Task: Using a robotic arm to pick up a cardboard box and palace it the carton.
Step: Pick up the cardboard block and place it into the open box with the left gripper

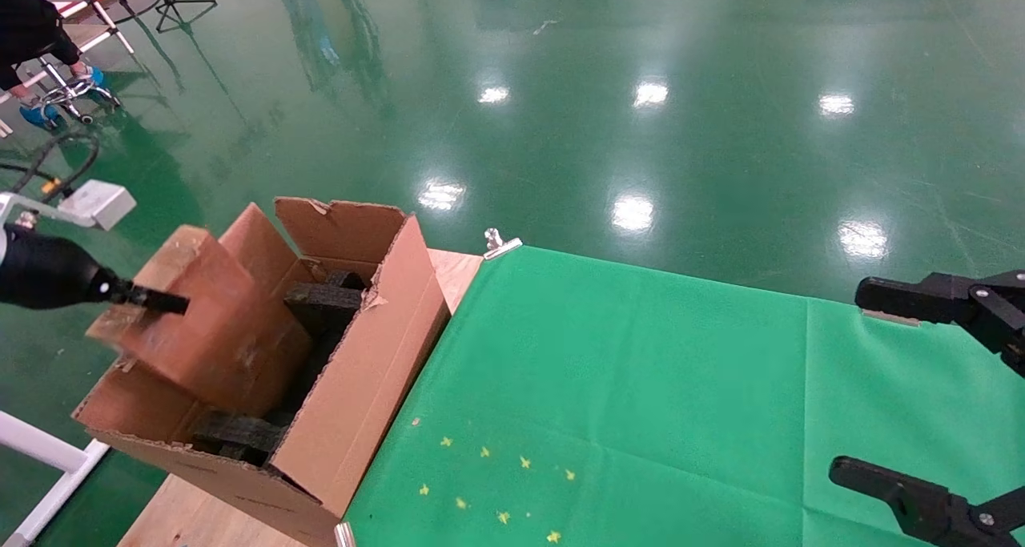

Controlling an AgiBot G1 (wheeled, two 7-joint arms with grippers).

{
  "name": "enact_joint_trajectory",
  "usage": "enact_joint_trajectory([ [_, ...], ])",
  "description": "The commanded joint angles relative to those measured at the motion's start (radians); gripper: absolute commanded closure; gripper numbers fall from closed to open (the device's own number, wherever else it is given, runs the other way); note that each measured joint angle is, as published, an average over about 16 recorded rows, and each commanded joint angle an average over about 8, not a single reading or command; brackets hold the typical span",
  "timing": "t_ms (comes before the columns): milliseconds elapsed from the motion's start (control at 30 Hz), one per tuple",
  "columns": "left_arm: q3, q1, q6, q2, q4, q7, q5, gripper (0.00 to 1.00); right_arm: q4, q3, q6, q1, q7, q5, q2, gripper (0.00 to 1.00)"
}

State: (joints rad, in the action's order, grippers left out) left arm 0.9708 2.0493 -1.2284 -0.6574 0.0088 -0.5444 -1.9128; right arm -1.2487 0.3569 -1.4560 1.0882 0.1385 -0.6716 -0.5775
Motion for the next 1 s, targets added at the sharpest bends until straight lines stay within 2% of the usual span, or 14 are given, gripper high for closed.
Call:
enact_joint_trajectory([
  [33,0.008,0.007,-0.032,-0.003,0.004,-0.007,-0.012,1.00,0.000,0.000,0.000,0.000,0.000,0.000,0.000,0.00],
  [233,0.008,-0.018,-0.037,-0.009,0.014,-0.027,-0.012,1.00,0.000,0.000,0.000,0.000,0.000,0.000,0.000,0.00],
  [700,-0.013,-0.136,0.171,-0.027,0.009,-0.062,0.019,1.00,0.000,0.000,0.000,0.000,0.000,0.000,0.000,0.00],
  [1000,-0.024,-0.196,0.213,-0.046,0.009,-0.069,0.033,1.00,0.000,0.000,0.000,0.000,0.000,0.000,0.000,0.00],
])
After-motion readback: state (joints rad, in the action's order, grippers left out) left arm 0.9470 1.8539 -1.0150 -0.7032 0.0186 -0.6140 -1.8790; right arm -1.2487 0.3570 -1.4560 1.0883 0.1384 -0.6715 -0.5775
